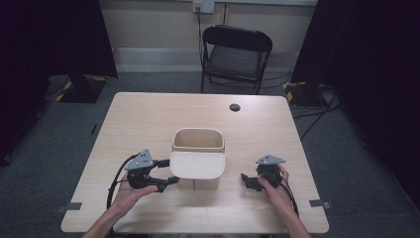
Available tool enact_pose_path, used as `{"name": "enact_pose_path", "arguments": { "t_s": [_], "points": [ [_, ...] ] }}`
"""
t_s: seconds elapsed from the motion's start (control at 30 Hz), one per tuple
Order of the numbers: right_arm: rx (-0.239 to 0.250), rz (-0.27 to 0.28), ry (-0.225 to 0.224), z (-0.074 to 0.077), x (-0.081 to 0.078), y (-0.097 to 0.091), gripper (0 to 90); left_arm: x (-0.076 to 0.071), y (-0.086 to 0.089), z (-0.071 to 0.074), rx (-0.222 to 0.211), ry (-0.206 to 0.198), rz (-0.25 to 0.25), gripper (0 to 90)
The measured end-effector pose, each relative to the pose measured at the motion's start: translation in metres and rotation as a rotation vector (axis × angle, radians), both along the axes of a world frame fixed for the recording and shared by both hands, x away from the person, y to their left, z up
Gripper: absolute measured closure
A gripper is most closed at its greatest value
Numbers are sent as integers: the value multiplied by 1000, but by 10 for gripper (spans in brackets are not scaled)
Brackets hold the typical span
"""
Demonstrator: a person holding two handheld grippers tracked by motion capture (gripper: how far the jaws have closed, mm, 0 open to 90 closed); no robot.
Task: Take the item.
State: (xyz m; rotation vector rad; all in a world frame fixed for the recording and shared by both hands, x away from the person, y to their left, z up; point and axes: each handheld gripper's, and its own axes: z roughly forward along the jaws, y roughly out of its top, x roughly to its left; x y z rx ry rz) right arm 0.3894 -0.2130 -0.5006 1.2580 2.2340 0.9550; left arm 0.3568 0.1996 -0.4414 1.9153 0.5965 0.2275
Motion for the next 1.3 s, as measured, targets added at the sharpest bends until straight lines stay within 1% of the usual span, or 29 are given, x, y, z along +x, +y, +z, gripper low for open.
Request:
{"name": "enact_pose_path", "arguments": {
  "t_s": [0.23, 0.4, 0.63, 0.7, 0.8, 0.83, 0.9, 0.97, 1.07, 1.13, 1.2, 1.27, 1.3],
  "points": [
    [0, 0, 0, 0, 0, 0, 109, 0, 0, 1, -14, -2, 3, 294],
    [0, 0, 0, 0, 0, 0, 108, 0, 0, 3, -6, -2, 4, 294],
    [0, 0, 0, 0, 0, 0, 108, 0, -1, 4, -18, 1, 17, 287],
    [0, 0, 0, 0, 0, 0, 108, 0, -1, 5, -13, -2, 16, 287],
    [0, 0, 0, 0, 0, 0, 108, -1, -1, 6, -24, -8, 22, 285],
    [1, -1, 1, 0, 0, 0, 109, -1, -1, 7, -21, -16, 20, 282],
    [0, -2, 1, 0, 0, 0, 109, -2, -1, 7, -29, -19, 22, 259],
    [0, -2, 1, 0, 0, 0, 108, -2, -2, 7, -27, -24, 20, 258],
    [0, -2, 1, 0, 0, 0, 109, -2, -2, 8, -30, -20, 17, 251],
    [-1, -3, 1, 0, 0, 0, 108, -2, -2, 8, -30, -22, 19, 249],
    [0, -2, 1, 0, 0, 0, 108, -2, -2, 8, -38, -24, 20, 244],
    [0, -2, 1, 0, 0, 0, 108, -2, -2, 9, -32, -27, 20, 244],
    [-1, -4, 1, 0, 0, 0, 108, -2, -3, 9, -38, -26, 22, 247]
  ]
}}
